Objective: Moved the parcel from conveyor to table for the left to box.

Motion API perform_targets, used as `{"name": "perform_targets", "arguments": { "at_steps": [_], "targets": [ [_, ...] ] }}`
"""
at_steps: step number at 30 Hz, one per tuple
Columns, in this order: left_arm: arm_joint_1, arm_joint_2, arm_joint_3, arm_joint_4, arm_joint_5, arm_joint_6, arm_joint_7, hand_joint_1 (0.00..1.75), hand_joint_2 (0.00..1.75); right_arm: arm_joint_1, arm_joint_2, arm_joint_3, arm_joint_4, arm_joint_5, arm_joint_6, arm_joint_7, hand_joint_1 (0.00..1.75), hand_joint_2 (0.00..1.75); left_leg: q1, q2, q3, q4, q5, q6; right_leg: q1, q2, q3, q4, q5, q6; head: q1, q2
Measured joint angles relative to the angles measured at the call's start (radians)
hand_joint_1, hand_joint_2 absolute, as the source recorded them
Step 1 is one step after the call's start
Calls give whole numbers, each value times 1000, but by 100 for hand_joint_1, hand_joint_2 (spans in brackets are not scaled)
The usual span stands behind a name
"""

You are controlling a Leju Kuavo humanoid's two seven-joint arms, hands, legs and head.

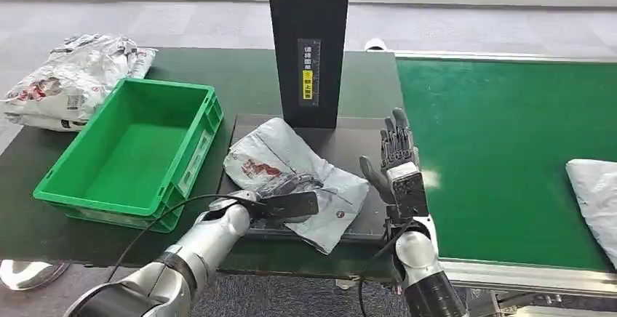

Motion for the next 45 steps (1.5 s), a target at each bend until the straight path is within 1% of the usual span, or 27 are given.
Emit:
{"name": "perform_targets", "arguments": {
  "at_steps": [7,12,16,20,21,23,26,27,29,31,32,34,35,37,40,45],
  "targets": [
    [-23,8,0,-11,43,128,27,175,175,16,2,-13,-25,9,0,7,0,175,0,0,0,0,1,-1,0,0,-1,0,1,0,0,0],
    [-46,12,15,-84,59,409,79,175,175,43,4,-26,-44,14,-24,5,0,175,0,0,-1,0,1,-1,0,0,-1,1,1,0,0,0],
    [-66,21,21,-143,73,428,100,175,175,64,4,-34,-61,15,-24,5,0,175,0,0,-1,0,1,-1,0,0,-1,0,0,0,0,0],
    [-66,29,29,-208,80,527,117,175,175,73,6,-43,-72,16,-29,5,0,175,0,0,-2,0,1,-1,0,0,-1,0,0,0,0,0],
    [-70,37,36,-250,70,596,135,175,175,78,7,-48,-78,16,-38,5,0,175,0,0,-2,0,1,-1,0,0,-2,0,0,0,0,0],
    [-78,53,37,-312,43,675,171,175,175,85,7,-50,-83,14,-46,3,0,175,0,0,-2,0,1,-1,0,0,-2,1,0,0,0,0],
    [-81,91,37,-436,-122,805,297,175,175,93,7,-53,-85,5,-61,-5,0,175,0,0,-2,0,1,-1,1,1,-2,1,0,0,0,0],
    [-82,103,38,-467,-166,828,325,175,175,94,7,-53,-85,1,-62,-8,0,175,0,0,-2,0,1,-1,1,1,-2,1,0,-1,0,0],
    [-78,125,39,-520,-280,851,385,175,175,95,7,-54,-85,-5,-68,-14,0,175,0,0,-2,0,1,-1,1,0,-2,1,0,-1,0,0],
    [-54,153,43,-592,-449,855,490,175,175,95,7,-54,-85,-16,-74,-18,0,175,1,0,-2,0,1,-1,1,1,-2,1,0,-1,0,0],
    [-43,165,43,-615,-482,856,522,175,175,95,7,-54,-84,-19,-77,-20,0,175,1,1,-2,0,1,-1,1,1,-2,1,0,-1,0,0],
    [-27,196,37,-644,-498,857,587,175,175,95,7,-54,-82,-24,-79,-29,0,175,1,1,-2,0,1,-1,0,1,-3,1,0,-1,0,0],
    [-25,211,24,-643,-500,857,643,175,175,95,7,-54,-81,-28,-81,-32,0,175,1,1,-2,0,1,-1,0,1,-3,1,0,-1,0,0],
    [-37,227,11,-595,-482,849,701,175,175,96,7,-54,-81,-35,-85,-33,0,175,1,0,-2,0,1,-1,0,0,-3,1,0,-1,0,0],
    [-44,243,11,-512,-477,852,694,175,175,99,7,-54,-81,-38,-88,-33,0,175,1,0,-2,0,1,-1,1,0,-3,1,0,-1,0,0],
    [-51,253,11,-452,-476,856,691,175,175,104,7,-54,-81,-38,-89,-33,0,175,0,1,-2,0,1,-1,0,2,-3,1,0,-1,0,0]
  ]
}}
